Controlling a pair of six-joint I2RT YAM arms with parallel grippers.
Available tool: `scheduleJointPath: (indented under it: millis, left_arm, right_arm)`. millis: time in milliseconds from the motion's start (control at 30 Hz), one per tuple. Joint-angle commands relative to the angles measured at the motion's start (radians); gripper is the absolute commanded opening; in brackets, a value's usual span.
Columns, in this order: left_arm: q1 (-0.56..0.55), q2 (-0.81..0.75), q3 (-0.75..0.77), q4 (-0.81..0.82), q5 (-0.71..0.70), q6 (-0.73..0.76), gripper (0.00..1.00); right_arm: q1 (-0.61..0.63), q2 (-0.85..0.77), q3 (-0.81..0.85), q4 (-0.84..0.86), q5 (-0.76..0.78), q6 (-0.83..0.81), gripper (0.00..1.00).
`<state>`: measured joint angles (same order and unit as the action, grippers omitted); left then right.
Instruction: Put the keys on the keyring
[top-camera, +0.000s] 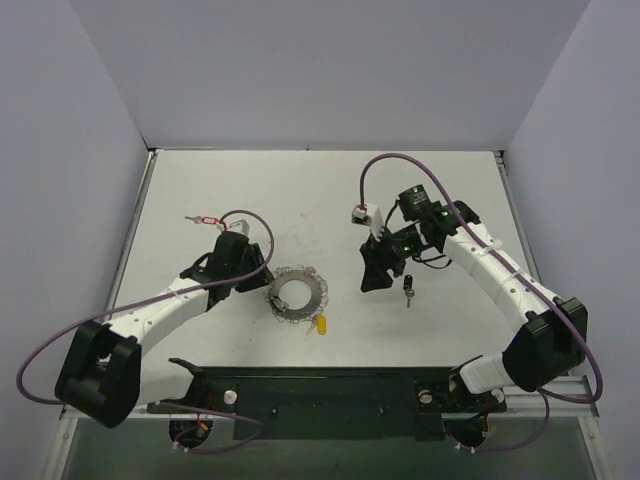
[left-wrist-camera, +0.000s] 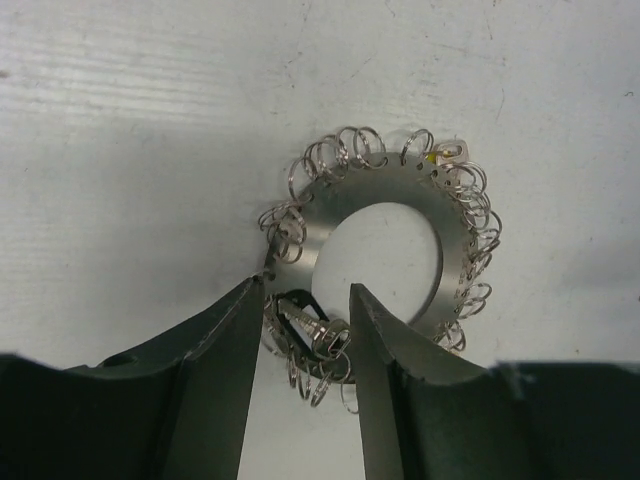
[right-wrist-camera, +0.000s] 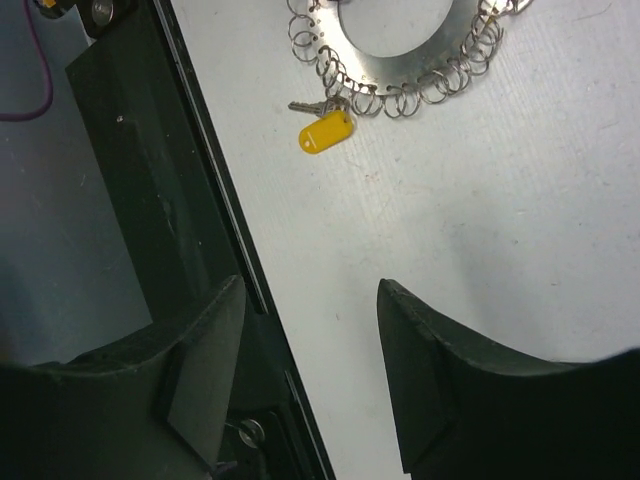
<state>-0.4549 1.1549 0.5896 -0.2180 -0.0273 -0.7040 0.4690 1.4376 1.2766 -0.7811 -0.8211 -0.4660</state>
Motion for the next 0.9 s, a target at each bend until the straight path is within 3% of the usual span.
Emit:
scheduleJointPath:
  millis: [0, 233, 400, 767, 867]
  left_arm:
    - [0.010, 0.164, 0.142, -0.037, 0.012, 0.089, 0.49]
    - [0.001, 0.249, 0.211, -0.050, 0.021, 0.109, 0.43]
    - [-0.031, 0.345, 0.288, -0.148, -0.052, 0.112, 0.41]
    - [-0.070, 0.483, 0.378, -0.204, -0.138, 0.103, 0.34]
    - [-0.076, 0.486, 0.386, -0.218, -0.157, 0.107, 0.23]
  right_arm:
    - [-0.069, -0.092, -0.094, 0.135, -0.125, 0.056, 0.52]
    - [-0.147, -0.160, -0.215, 0.249, -0.191, 0.102, 0.54]
    - [-0.170, -0.143, -0.223, 0.249, -0.223, 0.110, 0.53]
    - [-0.197, -0.141, -0.238, 0.247, -0.263, 0.105, 0.53]
    - [-0.204, -0.143, -0.240, 0.247, -0.271, 0.107, 0.53]
